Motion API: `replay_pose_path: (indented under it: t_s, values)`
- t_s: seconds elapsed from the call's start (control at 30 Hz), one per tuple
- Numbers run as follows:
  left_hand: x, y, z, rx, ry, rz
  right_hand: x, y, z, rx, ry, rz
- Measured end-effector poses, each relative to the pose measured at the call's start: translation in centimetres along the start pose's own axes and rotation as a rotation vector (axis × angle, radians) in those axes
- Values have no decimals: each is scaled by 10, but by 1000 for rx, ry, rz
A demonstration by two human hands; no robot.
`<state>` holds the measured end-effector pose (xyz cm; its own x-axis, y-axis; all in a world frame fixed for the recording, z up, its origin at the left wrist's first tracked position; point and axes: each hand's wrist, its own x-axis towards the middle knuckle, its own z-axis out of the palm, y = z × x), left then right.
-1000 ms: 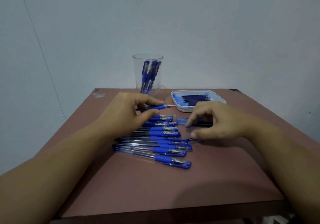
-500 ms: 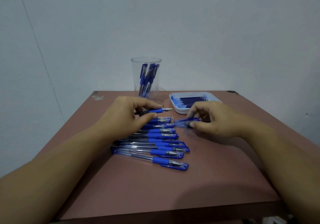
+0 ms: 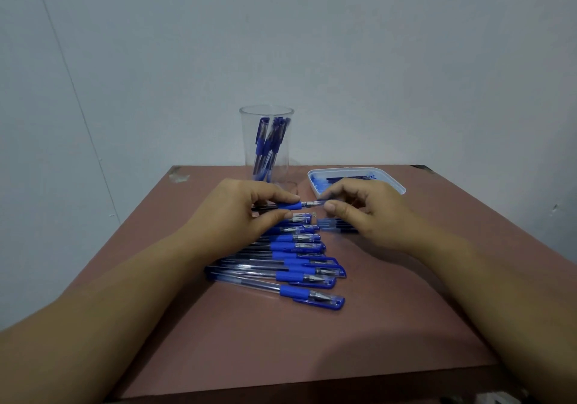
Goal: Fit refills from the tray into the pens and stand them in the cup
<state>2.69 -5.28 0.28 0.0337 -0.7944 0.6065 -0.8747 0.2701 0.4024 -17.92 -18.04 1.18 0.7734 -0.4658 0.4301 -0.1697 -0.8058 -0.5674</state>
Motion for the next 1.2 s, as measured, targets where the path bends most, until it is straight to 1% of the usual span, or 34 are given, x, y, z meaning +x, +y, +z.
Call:
replay_pose_path:
  t_s: [0.1,0.23,0.4,0.5,0.6,0.67,0.73,0.8,0.87,1.03,1.1,1.2]
  values:
    - [0,4,3,6,21,43,-1,-4,7,22,33,-26]
    - [-2,7,4,40,90,103,0,-7,14,80,81,-26]
    - [-4,4,7,117,97,212,-3,-10,18,161,65,-4]
    - [-1,9,12,67,171,199,-1,-16,16,270,130,34]
    - [4,16,14,31,247,125,8,-22,14,537,195,128]
    - [7,15,8,24,261,76,14,-22,9,633,211,182]
    - [12,8,-7,50,238,30,23,-22,-4,611,269,185]
    - [21,-5,-26,108,207,-37,36,-26,-23,571,387,162]
    - [33,-18,-42,183,177,-97,53,-32,-43,580,495,120]
    - [54,-42,-51,298,73,-111,94,-40,-66,580,650,52]
    - [58,-47,-45,322,74,-89,110,-38,-62,552,680,57]
    - [60,-52,-36,349,125,-57,133,-29,-43,387,613,57]
